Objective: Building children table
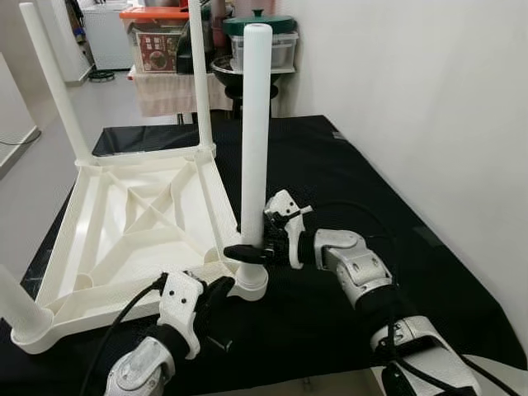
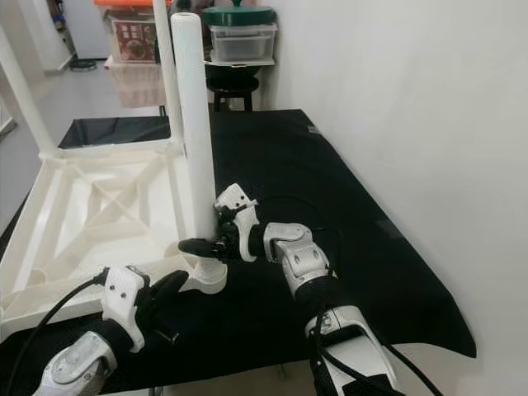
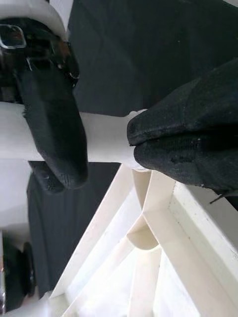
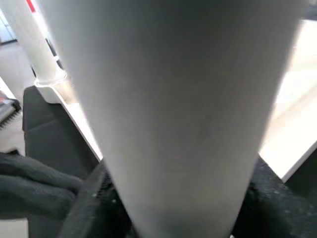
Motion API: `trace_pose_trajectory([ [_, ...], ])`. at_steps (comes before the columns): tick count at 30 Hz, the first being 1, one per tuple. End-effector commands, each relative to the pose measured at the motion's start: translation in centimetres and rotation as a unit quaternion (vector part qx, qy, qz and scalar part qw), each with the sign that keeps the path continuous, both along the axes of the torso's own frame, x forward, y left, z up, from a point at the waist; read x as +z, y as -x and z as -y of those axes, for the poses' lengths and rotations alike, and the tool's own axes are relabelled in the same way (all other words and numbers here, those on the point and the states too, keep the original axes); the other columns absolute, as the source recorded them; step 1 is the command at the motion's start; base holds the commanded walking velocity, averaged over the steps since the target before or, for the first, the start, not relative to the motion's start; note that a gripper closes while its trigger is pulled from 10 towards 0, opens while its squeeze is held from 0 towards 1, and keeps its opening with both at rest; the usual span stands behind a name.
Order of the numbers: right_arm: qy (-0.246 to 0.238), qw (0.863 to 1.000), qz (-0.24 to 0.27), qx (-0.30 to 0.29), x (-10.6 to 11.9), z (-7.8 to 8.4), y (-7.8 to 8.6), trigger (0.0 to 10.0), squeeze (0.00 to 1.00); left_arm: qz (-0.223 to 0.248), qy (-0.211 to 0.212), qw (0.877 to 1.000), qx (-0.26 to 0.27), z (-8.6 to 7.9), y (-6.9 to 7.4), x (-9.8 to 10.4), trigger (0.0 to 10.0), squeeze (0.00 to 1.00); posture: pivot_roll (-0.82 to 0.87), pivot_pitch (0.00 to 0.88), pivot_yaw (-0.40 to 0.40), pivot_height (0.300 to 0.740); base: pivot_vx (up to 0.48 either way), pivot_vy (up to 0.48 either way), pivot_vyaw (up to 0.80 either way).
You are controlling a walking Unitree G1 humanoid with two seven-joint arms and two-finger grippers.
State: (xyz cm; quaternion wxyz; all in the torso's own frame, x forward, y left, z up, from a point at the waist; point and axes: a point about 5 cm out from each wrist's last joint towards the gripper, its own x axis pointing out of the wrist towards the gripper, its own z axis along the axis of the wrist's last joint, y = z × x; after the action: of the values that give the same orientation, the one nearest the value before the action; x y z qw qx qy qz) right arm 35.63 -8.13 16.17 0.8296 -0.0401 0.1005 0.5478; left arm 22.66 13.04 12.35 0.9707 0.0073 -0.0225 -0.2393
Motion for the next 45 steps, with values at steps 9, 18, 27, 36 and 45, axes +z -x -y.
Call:
trace_pose_trajectory([
  [9, -0.032, 0.999, -0.016, 0.039, -0.2, 2.9, 0.8, 0.0, 0.0, 0.001, 0.0, 1.0, -0.006, 0.0, 0.8, 0.0, 10.0, 0.0, 0.05, 0.0, -0.07, 0.74, 0.0, 0.0, 0.0],
  [18, 0.047, 0.943, 0.049, -0.326, -2.7, -0.9, 5.4, 0.0, 0.0, 0.007, -0.005, 1.0, -0.004, -0.4, 0.3, 0.5, 10.0, 0.0, 0.01, 0.0, -0.034, 0.74, 0.0, 0.0, 0.0],
  [27, 0.042, 0.956, 0.053, -0.284, -2.4, -1.1, 4.3, 0.5, 0.0, 0.013, -0.012, 1.0, -0.017, -0.1, -0.6, 0.7, 10.0, 0.0, 0.01, 0.0, -0.04, 0.74, 0.0, 0.0, 0.0],
  [36, -0.001, 0.981, 0.041, -0.189, -0.3, -2.7, 5.0, 10.0, 1.0, 0.008, -0.006, 1.0, -0.012, 0.1, -0.8, 0.6, 10.0, 0.0, 0.02, 0.0, -0.046, 0.74, 0.0, 0.0, 0.0],
  [45, -0.018, 0.996, 0.082, 0.02, 2.3, -1.6, 3.7, 10.0, 0.0, 0.004, -0.002, 1.0, -0.013, 0.1, -0.9, 0.4, 10.0, 0.0, 0.03, 0.0, -0.052, 0.74, 0.0, 0.0, 0.0],
])
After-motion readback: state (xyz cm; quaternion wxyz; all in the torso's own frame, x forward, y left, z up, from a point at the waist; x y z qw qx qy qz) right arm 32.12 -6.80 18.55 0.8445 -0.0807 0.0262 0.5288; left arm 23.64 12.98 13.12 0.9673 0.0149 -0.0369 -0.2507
